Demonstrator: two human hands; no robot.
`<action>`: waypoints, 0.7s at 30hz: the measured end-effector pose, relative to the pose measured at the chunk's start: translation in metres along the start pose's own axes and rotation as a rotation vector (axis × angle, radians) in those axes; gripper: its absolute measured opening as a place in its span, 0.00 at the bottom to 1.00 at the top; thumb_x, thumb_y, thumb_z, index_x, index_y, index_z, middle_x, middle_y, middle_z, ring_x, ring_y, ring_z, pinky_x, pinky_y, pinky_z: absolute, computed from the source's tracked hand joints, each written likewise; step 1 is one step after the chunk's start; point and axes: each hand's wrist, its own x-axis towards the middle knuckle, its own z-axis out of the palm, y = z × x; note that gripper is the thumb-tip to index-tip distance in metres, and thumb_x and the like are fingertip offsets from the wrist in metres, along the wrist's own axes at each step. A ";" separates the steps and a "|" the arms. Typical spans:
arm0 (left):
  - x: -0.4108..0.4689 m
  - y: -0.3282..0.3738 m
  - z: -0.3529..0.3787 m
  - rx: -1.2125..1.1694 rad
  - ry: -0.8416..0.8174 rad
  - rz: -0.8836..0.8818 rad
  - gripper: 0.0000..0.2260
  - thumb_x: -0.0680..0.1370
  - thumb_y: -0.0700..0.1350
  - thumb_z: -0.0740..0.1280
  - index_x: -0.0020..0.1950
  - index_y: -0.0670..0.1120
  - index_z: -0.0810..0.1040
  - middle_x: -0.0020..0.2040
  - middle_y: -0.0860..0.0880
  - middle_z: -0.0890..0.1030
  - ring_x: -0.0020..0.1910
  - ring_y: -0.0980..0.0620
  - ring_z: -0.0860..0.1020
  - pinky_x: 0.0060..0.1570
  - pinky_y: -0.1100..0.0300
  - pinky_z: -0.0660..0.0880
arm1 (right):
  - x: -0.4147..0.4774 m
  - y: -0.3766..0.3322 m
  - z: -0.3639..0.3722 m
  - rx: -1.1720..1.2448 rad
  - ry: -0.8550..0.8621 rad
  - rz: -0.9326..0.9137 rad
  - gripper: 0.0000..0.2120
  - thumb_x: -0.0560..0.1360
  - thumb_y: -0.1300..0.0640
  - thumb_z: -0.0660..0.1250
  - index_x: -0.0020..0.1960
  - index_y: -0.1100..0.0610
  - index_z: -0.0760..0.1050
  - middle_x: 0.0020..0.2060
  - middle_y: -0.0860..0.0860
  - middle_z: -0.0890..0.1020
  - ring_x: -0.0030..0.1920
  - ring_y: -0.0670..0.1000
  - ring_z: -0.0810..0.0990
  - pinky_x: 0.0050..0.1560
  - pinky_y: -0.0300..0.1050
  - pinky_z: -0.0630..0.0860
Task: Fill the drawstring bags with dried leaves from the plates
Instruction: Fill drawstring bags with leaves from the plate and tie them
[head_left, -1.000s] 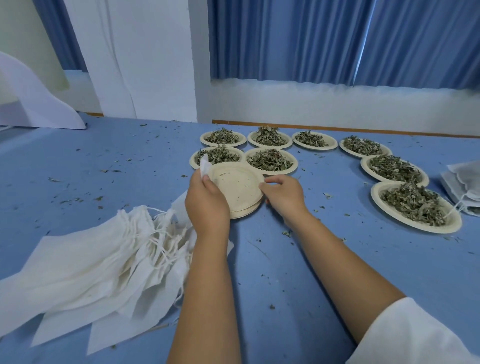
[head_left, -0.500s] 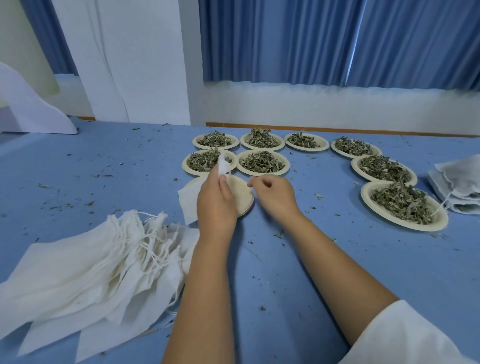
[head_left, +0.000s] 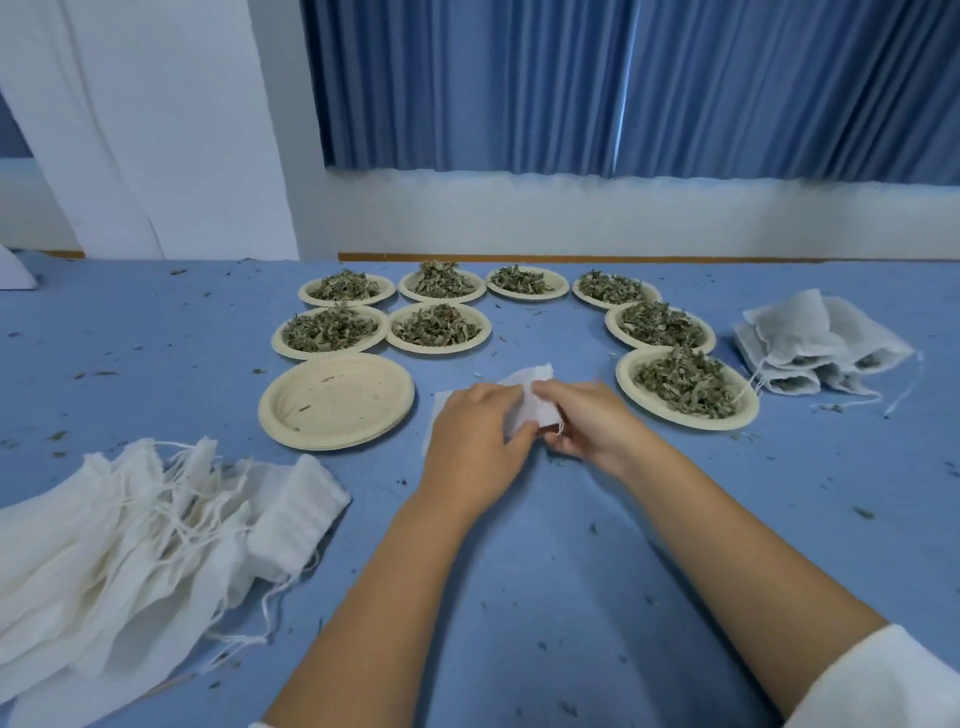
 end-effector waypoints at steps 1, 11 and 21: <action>0.000 0.004 0.007 0.034 -0.034 -0.001 0.16 0.79 0.49 0.67 0.66 0.46 0.78 0.62 0.44 0.78 0.63 0.43 0.72 0.62 0.55 0.64 | 0.000 0.004 -0.007 -0.034 -0.001 0.012 0.06 0.77 0.58 0.66 0.42 0.59 0.78 0.25 0.49 0.79 0.24 0.46 0.76 0.23 0.36 0.70; 0.006 0.000 0.022 0.215 -0.028 -0.078 0.11 0.81 0.47 0.63 0.51 0.47 0.84 0.49 0.47 0.80 0.52 0.45 0.74 0.53 0.51 0.71 | 0.015 0.009 -0.059 -1.048 0.554 -0.344 0.11 0.78 0.53 0.61 0.55 0.56 0.77 0.47 0.55 0.82 0.49 0.60 0.79 0.40 0.45 0.67; 0.004 -0.005 0.012 0.227 0.033 -0.220 0.14 0.78 0.54 0.63 0.43 0.46 0.82 0.43 0.47 0.81 0.49 0.44 0.76 0.51 0.52 0.72 | 0.023 0.010 -0.080 -1.142 0.594 -0.145 0.13 0.75 0.57 0.64 0.34 0.57 0.66 0.31 0.51 0.71 0.31 0.53 0.69 0.27 0.42 0.59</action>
